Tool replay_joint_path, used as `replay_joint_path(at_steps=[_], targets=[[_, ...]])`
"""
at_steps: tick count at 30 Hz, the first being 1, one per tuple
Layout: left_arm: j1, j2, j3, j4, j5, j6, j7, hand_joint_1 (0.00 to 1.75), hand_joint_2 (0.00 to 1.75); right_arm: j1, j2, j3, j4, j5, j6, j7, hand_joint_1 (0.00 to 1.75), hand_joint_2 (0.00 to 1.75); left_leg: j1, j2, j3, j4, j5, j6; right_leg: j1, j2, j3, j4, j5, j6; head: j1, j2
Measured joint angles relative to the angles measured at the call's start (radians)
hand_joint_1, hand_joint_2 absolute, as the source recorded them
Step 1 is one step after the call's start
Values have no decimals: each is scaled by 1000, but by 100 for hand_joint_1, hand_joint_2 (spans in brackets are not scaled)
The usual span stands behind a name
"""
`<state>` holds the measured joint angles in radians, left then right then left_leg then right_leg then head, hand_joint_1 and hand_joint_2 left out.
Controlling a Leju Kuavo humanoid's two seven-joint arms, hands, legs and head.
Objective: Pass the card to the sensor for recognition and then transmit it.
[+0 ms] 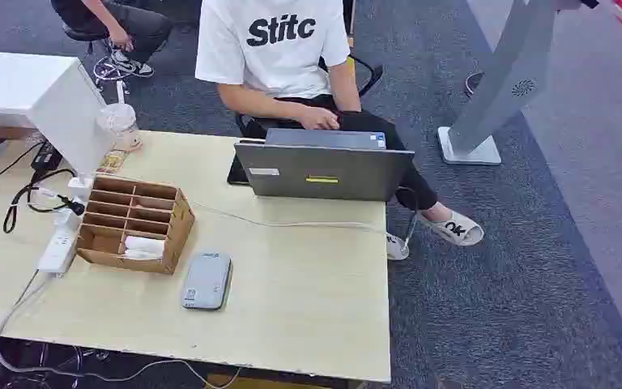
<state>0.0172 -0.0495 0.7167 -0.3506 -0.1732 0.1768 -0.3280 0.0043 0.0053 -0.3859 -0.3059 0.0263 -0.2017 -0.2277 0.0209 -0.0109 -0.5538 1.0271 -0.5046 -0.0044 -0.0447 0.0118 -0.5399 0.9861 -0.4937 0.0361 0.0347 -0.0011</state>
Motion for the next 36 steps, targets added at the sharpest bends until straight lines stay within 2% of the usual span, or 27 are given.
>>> replay_joint_path(at_steps=[2,3,4,6,10,14,19,20,23,24,26,29,32,36], targets=[[-31,-7,196,0,3,68,-267,0,175,-25,2,-107,19,6,-107,-65,0,175,0,0,1,0,0,0,0,0,1,0,0,0,0,0],[-38,-7,255,-12,10,82,-332,0,175,-32,2,-136,24,12,-131,-61,0,175,0,0,2,0,0,0,0,0,1,0,0,0,0,0],[-42,-9,307,-38,21,93,-365,0,175,-38,2,-162,29,19,-152,-51,0,175,0,0,2,0,0,0,0,1,1,0,0,0,0,0],[-43,-24,402,-126,55,96,-374,0,175,-40,2,-208,37,26,-187,-29,0,175,0,0,2,0,0,0,0,1,1,0,0,0,0,0],[-34,-69,490,-345,91,43,-375,0,175,-43,4,-277,49,18,-210,3,0,175,0,0,1,0,0,0,0,0,1,0,0,0,0,0],[-23,-99,531,-554,108,-45,-375,0,175,-49,15,-324,59,18,-231,37,0,175,1,0,1,0,0,0,1,0,1,0,0,0,0,0],[19,-188,538,-936,153,-195,-375,0,175,-50,30,-355,66,53,-257,90,0,175,1,0,1,0,0,0,1,0,1,0,0,0,2,0],[30,-203,529,-1004,169,-203,-376,0,175,-51,34,-355,68,63,-261,98,0,175,1,0,1,0,0,0,1,0,1,0,0,0,2,0],[106,-230,454,-1207,239,-132,-375,0,175,-53,45,-355,73,93,-271,126,0,175,1,1,2,0,0,0,1,1,1,0,0,0,1,0],[141,-240,409,-1281,245,-100,-375,0,175,-53,49,-355,74,104,-274,138,0,175,1,1,2,0,0,0,1,1,-1,0,0,0,0,0],[218,-257,271,-1478,204,-28,-377,0,175,-54,54,-355,76,125,-282,162,0,175,0,-3,1,1,0,0,1,-3,-2,-1,0,0,3,0],[275,-262,92,-1674,99,51,-376,0,175,-61,62,-353,78,146,-283,183,0,175,0,-3,1,1,0,0,0,-4,0,-1,0,0,2,0],[324,-248,-75,-1816,70,65,-376,0,175,-61,70,-352,80,164,-280,207,0,175,0,-1,1,1,0,0,0,-2,1,-1,1,0,2,0],[357,-227,-202,-1919,70,72,-376,0,175,-62,77,-352,82,169,-278,213,0,175,0,-1,1,1,0,0,0,-2,1,0,1,0,1,0]])
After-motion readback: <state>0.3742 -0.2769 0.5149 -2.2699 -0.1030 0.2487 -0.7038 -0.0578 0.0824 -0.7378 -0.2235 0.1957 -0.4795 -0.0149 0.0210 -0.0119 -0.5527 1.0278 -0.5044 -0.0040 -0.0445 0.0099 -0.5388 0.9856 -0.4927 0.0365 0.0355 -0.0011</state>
